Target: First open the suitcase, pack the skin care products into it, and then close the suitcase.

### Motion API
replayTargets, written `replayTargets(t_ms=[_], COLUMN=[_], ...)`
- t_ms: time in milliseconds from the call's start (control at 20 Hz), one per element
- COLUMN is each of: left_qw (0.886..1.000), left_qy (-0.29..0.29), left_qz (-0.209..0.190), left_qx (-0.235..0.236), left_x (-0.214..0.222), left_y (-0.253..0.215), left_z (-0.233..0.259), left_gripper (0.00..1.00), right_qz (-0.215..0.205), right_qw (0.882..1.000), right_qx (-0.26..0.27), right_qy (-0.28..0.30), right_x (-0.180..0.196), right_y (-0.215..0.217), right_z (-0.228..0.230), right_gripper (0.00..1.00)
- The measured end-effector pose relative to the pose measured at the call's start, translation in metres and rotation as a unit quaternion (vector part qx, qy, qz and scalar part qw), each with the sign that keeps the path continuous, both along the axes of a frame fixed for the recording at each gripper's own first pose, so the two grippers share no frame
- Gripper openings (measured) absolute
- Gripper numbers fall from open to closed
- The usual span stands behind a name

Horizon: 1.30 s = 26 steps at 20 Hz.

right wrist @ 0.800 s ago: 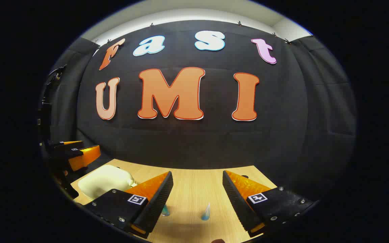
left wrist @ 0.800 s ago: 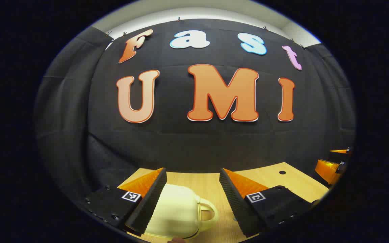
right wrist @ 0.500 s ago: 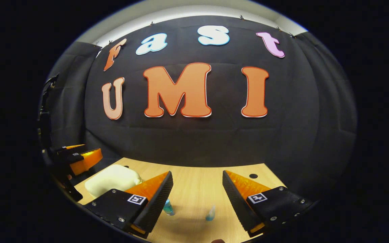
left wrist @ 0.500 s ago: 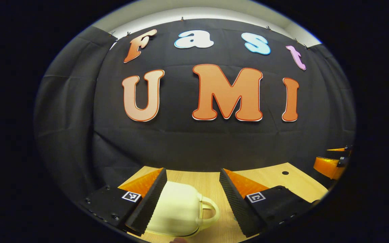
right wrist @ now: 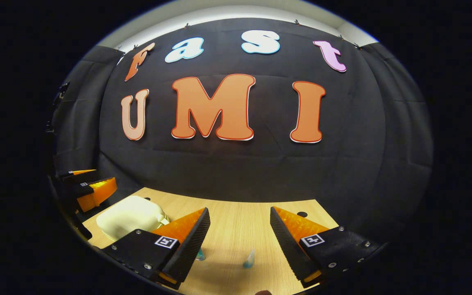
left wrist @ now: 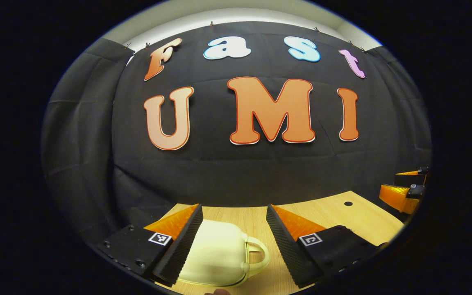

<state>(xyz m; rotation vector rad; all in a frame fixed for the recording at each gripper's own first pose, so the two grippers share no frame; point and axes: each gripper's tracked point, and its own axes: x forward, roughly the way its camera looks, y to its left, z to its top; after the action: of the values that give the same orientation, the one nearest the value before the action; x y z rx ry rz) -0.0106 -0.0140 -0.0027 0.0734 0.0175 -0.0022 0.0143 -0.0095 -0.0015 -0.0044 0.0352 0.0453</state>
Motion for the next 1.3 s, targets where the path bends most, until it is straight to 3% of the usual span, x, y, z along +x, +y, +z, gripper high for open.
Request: replayTargets(t_ms=[250,450,600,800,1150,1300], left_qw=[0.999,0.988,0.972,0.952,0.896,0.872], left_qy=[0.012,0.017,0.030,0.063,0.173,0.193], left_qz=[0.003,0.005,-0.023,-0.064,-0.083,-0.081], left_qx=[0.049,0.152,0.232,0.292,0.400,0.443], left_x=[0.002,-0.001,-0.008,-0.011,0.001,0.009], left_y=[0.000,-0.013,-0.039,-0.065,-0.054,-0.050], left_z=[-0.017,-0.041,-0.068,-0.114,-0.202,-0.221], left_gripper=[0.96,0.98,0.98,0.98,0.98,0.98], right_qz=[-0.013,-0.023,-0.035,-0.051,-0.097,-0.112], right_qw=[1.000,0.999,0.999,0.998,0.993,0.991], right_qx=[-0.020,-0.025,-0.030,-0.034,-0.027,-0.026], right_qy=[0.001,0.010,0.020,0.029,0.056,0.066], right_x=[-0.007,-0.013,-0.015,-0.020,-0.033,-0.037], right_y=[-0.005,-0.015,-0.024,-0.041,-0.078,-0.092], right_z=[-0.005,-0.015,-0.023,-0.030,-0.049,-0.056], right_gripper=[0.94,0.94,0.94,0.94,0.94,0.94])
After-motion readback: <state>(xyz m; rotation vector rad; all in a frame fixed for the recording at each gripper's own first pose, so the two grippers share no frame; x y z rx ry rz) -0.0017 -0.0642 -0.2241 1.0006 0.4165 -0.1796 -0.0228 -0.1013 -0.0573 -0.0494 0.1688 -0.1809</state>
